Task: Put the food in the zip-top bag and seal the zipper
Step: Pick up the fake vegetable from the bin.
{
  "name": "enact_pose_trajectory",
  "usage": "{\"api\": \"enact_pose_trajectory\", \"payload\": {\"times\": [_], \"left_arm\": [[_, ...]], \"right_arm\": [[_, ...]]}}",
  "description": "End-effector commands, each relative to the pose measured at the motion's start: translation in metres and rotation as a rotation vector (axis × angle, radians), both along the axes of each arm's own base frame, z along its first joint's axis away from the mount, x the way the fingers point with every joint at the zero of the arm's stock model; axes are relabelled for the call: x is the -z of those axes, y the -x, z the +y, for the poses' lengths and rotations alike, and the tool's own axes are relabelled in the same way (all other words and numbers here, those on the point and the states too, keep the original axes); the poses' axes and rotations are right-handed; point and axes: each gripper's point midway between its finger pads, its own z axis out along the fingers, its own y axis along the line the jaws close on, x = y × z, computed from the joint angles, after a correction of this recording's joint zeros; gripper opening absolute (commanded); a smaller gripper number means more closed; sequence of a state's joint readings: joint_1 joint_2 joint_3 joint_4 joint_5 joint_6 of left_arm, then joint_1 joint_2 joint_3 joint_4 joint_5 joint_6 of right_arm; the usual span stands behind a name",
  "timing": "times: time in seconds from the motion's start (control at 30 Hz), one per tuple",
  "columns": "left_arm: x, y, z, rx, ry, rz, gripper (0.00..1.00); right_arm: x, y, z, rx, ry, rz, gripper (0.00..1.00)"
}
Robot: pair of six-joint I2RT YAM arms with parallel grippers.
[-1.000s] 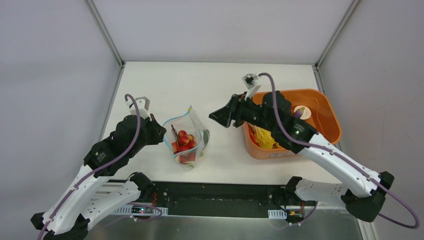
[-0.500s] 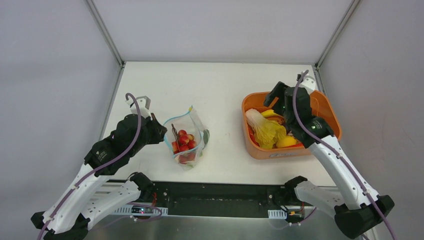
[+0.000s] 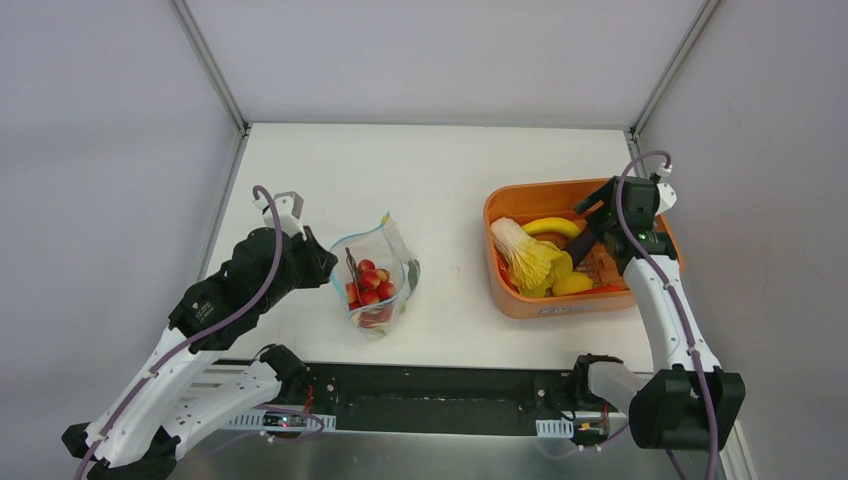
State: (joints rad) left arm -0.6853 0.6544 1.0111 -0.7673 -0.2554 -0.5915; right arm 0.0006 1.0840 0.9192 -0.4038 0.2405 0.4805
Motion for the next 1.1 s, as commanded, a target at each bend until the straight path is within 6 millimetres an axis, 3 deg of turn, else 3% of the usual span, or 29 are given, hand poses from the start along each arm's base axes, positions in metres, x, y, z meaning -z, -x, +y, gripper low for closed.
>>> {"api": "enact_pose_trajectory", "payload": {"times": [0.0, 0.3, 0.47, 0.53, 0.77, 0.97, 1.07], "left_arm": [[-0.012, -0.002, -0.004, 0.006, 0.04, -0.026, 0.0], [-0.013, -0.005, -0.013, 0.035, 0.052, -0.023, 0.0], [-0.01, -0.004, -0.012, 0.03, 0.069, -0.035, 0.0], [-0.011, -0.003, -0.014, 0.042, 0.076, -0.033, 0.0], [-0.01, -0.004, -0.012, 0.041, 0.057, -0.033, 0.0], [-0.009, -0.002, -0.01, 0.047, 0.034, -0.023, 0.0], [-0.006, -0.001, -0.009, 0.039, 0.041, -0.026, 0.0]], "right_arm": [[-0.004, -0.019, -0.005, 0.029, -0.068, -0.06, 0.8], [0.031, -0.035, -0.04, 0.123, -0.074, 0.031, 0.78], [0.057, -0.039, -0.042, 0.115, -0.095, 0.102, 0.71], [0.065, -0.041, -0.044, 0.126, -0.094, 0.11, 0.64], [0.085, -0.047, -0.041, 0.098, -0.11, 0.163, 0.57], [0.088, -0.051, -0.047, 0.106, -0.082, 0.147, 0.45], [0.083, -0.049, -0.049, 0.109, -0.068, 0.132, 0.31]]}}
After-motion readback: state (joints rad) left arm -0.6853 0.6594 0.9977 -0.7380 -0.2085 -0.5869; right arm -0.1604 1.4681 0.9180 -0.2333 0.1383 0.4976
